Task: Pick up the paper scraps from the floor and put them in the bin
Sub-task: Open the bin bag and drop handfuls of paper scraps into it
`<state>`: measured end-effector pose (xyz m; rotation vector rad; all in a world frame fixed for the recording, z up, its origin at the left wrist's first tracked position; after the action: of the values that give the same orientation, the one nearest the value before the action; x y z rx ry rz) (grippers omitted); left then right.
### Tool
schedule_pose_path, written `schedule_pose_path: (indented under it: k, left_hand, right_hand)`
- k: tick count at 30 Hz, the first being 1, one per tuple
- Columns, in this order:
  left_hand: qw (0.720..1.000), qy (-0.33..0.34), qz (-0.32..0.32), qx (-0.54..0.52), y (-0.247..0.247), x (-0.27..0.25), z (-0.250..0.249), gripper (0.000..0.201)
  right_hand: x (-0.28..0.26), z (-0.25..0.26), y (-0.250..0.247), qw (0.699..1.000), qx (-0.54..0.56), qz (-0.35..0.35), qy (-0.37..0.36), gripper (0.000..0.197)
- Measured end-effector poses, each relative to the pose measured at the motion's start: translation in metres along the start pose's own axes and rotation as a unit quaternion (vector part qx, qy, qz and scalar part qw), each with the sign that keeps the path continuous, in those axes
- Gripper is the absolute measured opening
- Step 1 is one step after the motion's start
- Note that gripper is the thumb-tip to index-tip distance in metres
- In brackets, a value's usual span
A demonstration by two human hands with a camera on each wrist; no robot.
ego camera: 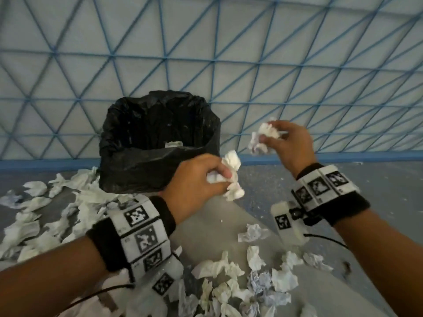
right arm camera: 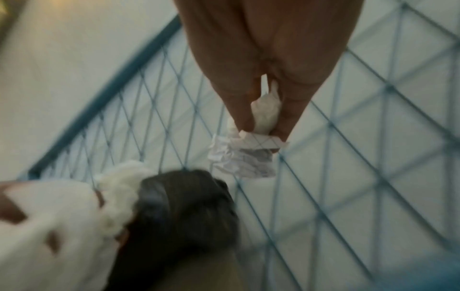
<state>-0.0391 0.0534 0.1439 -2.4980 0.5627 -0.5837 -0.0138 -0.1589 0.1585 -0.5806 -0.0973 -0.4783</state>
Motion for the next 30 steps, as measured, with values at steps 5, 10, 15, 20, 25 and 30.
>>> schedule_pose_path:
  k: [5,10,15,20,25,30]
  left_hand:
    - [0.99,0.016,-0.135,0.044,-0.099,0.035,-0.037,0.019]
    - [0.97,-0.08,-0.152,0.174,-0.129,0.05,0.004,0.035]
    - [0.933,-0.182,0.049,0.306,-0.118,0.053,0.032,0.015]
    - [0.916,-0.204,0.092,0.332,-0.126,0.048,0.02,0.039]
    - [0.966,-0.018,-0.063,0.25,-0.109,0.027,-0.015,0.027]
    - [0.964,0.176,0.078,0.182,0.0,-0.007,-0.029,0.02]
  right_hand:
    - [0.026,0.095,0.018,0.99,0.084,-0.028,-0.109,0.032]
    - [0.015,0.135,0.092,0.985,-0.073,0.076,-0.137,0.035]
    - [0.004,0.135,0.136,0.918,-0.265,0.255,-0.149,0.042]
    - [-0.003,0.137,0.121,0.907,-0.249,0.317,-0.121,0.064]
    - [-0.016,0.115,0.075,0.949,-0.165,0.25,-0.096,0.046]
    - [-0.036,0.026,0.032,0.977,-0.15,0.152,-0.019,0.032]
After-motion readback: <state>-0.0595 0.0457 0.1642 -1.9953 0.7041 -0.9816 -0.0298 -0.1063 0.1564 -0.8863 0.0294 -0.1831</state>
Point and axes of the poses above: each hand's wrist, its own x-axis towards the middle knuckle, its own y-axis out of the palm, z = x × y, the point moved 3 cm from there along x, towards the middle knuckle, and after that the axes turned 1 degree about x, right-handed, at the moved point
